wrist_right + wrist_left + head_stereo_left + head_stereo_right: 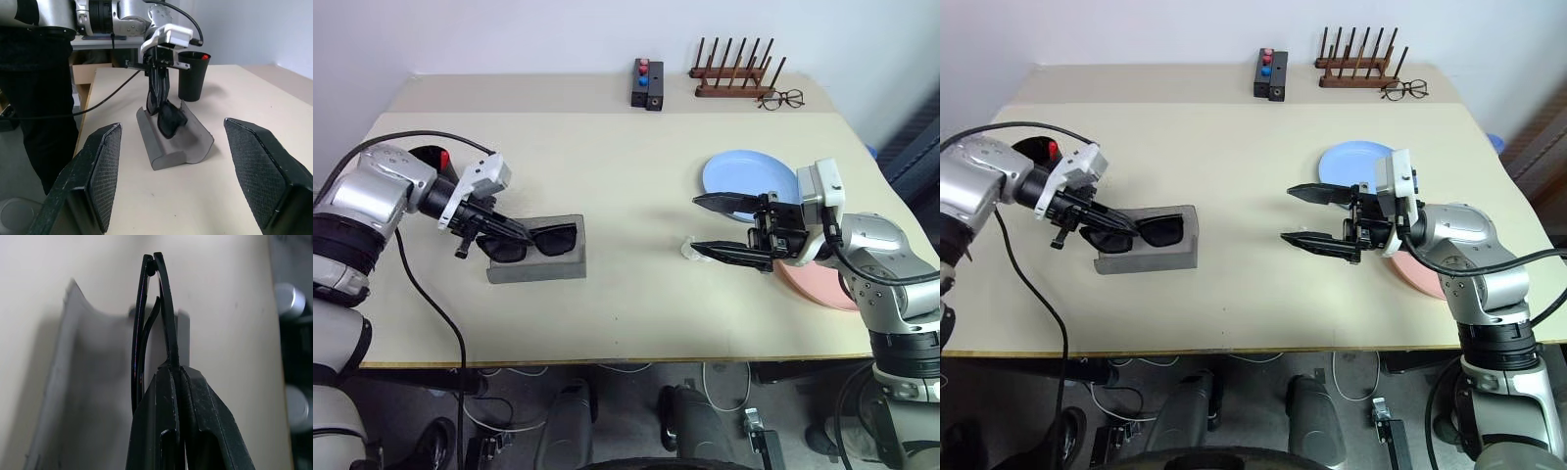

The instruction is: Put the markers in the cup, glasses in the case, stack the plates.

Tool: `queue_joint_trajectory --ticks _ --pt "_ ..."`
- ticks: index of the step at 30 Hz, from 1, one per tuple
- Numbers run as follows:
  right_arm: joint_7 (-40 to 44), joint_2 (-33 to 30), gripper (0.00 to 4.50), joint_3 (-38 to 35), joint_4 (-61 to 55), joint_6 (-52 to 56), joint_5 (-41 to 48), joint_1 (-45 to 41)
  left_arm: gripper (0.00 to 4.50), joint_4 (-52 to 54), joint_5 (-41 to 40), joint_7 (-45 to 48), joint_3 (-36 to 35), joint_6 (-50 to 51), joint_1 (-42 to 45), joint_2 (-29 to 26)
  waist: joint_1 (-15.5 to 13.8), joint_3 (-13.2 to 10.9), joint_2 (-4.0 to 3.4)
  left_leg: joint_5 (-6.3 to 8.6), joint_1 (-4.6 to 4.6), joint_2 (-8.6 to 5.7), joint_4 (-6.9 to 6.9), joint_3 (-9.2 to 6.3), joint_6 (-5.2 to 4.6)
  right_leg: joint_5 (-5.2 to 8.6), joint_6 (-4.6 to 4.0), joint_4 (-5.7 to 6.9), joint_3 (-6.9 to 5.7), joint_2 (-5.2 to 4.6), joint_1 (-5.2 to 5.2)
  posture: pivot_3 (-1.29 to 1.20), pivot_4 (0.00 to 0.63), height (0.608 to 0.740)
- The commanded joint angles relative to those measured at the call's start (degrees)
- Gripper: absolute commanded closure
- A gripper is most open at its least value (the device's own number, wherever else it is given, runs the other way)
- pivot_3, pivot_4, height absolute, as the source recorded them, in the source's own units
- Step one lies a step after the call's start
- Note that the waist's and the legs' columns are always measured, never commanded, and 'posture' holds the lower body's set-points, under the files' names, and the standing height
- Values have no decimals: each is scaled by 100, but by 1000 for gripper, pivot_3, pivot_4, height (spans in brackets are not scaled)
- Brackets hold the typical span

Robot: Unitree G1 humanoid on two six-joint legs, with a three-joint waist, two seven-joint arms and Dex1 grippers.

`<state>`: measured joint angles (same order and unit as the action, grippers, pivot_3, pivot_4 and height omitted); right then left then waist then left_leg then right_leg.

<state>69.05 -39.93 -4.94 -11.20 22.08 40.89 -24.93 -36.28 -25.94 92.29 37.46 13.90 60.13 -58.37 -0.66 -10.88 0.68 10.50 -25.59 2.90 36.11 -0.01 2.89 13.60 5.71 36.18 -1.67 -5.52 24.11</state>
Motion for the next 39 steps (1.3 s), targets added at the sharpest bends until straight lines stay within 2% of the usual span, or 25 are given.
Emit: queue_joint_trajectory --ticks 1,19,31,34,39 --pt "-3 -11 1086 -104 -142 -109 -42 7 4482 -284 303 21 -19 -398 96 39 0 0 0 0 0 0 0 0 0 0 0 0 0 0 0 0 150 740" --pt "-130 -18 1086 -143 -126 -120 -138 26 4482 -895 317 21 -211 -707 -240 670 2 0 0 0 -4 0 0 1 0 0 0 1 0 0 5 0 150 740" --pt "-197 -17 1086 -151 -151 -130 -177 48 4482 -1116 413 21 -226 -856 -343 830 -2 0 0 0 -2 0 1 1 0 -1 0 1 0 0 3 0 150 740" --pt "-203 -17 1086 -148 -152 -143 -189 50 3510 -1124 398 21 -214 -788 -348 845 -2 0 0 0 -2 0 1 2 0 -1 -1 1 0 0 3 0 150 740" --pt "-196 -12 1086 -139 -123 -160 -214 44 1044 -1193 415 21 -320 -979 -363 902 -1 0 0 0 -3 0 1 2 0 -1 -1 0 0 0 4 0 150 740"
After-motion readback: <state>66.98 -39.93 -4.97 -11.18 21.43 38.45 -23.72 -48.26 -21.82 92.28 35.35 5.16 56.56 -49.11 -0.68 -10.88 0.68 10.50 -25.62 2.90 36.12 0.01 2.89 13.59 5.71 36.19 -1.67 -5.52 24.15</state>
